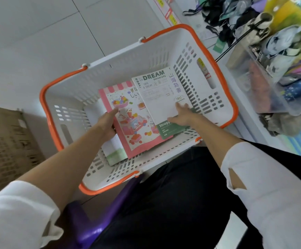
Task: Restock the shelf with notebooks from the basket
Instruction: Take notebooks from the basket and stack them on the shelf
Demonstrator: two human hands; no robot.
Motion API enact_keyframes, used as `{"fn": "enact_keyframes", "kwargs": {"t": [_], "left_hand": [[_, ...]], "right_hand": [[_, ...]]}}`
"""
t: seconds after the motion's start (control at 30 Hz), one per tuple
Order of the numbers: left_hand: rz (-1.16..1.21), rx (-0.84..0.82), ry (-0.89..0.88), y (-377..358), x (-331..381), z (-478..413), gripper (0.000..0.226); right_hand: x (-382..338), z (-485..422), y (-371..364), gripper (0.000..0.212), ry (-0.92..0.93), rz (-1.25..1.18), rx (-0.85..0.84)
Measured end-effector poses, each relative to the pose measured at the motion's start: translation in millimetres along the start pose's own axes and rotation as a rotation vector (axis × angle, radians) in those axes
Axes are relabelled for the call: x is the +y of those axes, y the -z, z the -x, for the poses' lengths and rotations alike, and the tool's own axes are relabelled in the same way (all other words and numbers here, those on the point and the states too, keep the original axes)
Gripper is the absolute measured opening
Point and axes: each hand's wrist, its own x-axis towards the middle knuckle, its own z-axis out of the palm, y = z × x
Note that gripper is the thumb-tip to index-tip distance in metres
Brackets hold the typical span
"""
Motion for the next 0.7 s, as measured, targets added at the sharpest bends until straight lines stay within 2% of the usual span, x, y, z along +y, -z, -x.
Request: {"fn": "enact_keyframes", "kwargs": {"t": [0.07,0.2,0.37,0.43,0.53,0.63,0.7], "left_hand": [[0.002,-0.075,0.016,-7,1,0,0.045],[-0.007,-0.063,0.031,-12,-2,-4,0.058],[0.034,0.102,-0.044,-13,-10,-3,0.043],[0.021,0.043,-0.045,-12,-9,1,0.035],[0.018,-0.130,0.000,-9,-2,10,0.025],[0.013,-0.274,-0.031,-13,12,22,0.021],[-0.017,-0.322,-0.078,-23,24,33,0.020]], "right_hand": [[-14,7,-1,0.097,0.035,0.088,-0.080],[-54,30,-28,0.093,0.178,0.132,-0.116],[-80,43,-47,0.082,0.244,0.162,-0.187],[-82,43,-41,0.081,0.257,0.016,-0.102],[-67,50,-29,0.080,0.218,-0.208,0.160],[-45,60,-14,0.081,0.143,-0.516,0.156],[-35,73,-1,0.068,0.141,-0.667,0.175]]}}
